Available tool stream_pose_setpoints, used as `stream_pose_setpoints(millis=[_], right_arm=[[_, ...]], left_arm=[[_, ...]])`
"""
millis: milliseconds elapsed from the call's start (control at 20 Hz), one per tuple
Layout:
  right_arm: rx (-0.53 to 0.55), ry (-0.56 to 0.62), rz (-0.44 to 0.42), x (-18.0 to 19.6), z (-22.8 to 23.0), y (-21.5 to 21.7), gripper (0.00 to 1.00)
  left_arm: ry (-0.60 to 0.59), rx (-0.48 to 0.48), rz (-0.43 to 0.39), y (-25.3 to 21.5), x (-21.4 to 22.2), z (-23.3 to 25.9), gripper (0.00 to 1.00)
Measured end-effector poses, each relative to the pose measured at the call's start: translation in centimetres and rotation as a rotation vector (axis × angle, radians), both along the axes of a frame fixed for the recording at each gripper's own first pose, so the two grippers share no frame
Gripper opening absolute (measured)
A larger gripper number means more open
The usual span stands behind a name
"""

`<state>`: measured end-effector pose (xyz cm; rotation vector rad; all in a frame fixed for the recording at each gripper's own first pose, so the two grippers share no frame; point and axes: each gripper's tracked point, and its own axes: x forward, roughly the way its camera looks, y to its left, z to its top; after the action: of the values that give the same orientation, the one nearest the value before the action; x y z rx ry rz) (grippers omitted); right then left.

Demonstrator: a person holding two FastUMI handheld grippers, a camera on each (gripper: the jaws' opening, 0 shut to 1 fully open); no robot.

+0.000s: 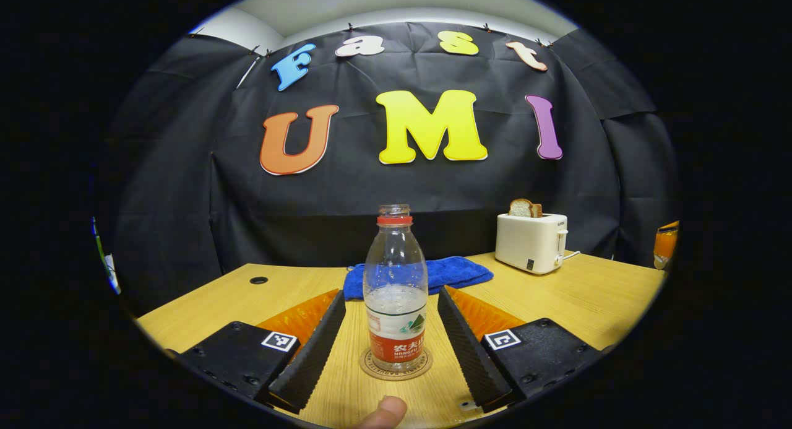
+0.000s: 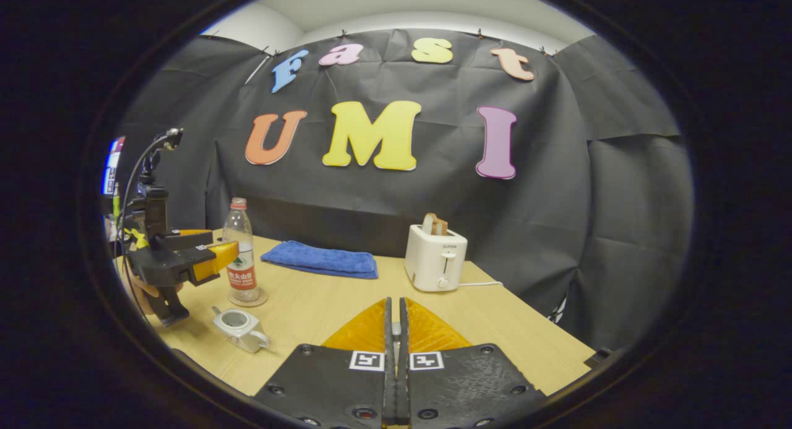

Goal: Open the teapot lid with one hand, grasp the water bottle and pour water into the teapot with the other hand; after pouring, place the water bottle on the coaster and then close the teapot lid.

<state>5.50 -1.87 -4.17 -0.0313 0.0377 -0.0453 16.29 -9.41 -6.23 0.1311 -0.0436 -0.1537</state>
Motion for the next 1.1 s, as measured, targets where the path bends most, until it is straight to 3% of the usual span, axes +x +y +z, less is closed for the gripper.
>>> stream_pose_setpoints(millis=[300, 400, 450, 500, 750, 1100], right_arm=[[-0.028, 0.002, 0.069, -0.5, -0.5, 3.9, 0.0], [-0.028, 0.015, 0.098, -0.5, -1.2, 5.2, 0.0], [-0.031, 0.022, 0.11, -0.4, -1.6, 5.7, 0.0], [-0.04, 0.027, 0.123, -0.4, -1.8, 6.4, 0.0], [-0.016, 0.042, 0.208, 0.0, -2.9, 9.5, 0.0], [0.055, 0.069, 0.331, 0.8, -3.7, 13.9, 0.0]], left_arm=[[0.013, 0.098, 0.036, 1.2, -4.3, -0.5, 0.94], [0.021, 0.076, 0.041, 1.9, -5.8, -0.6, 0.88], [0.026, 0.052, 0.045, 2.4, -6.6, -0.6, 0.96], [0.028, 0.036, 0.049, 2.9, -7.2, -0.6, 0.97], [0.003, 0.009, 0.044, 4.5, -10.0, 0.7, 0.98], [0.061, -0.016, 0.084, 6.7, -12.1, 1.8, 0.97]])
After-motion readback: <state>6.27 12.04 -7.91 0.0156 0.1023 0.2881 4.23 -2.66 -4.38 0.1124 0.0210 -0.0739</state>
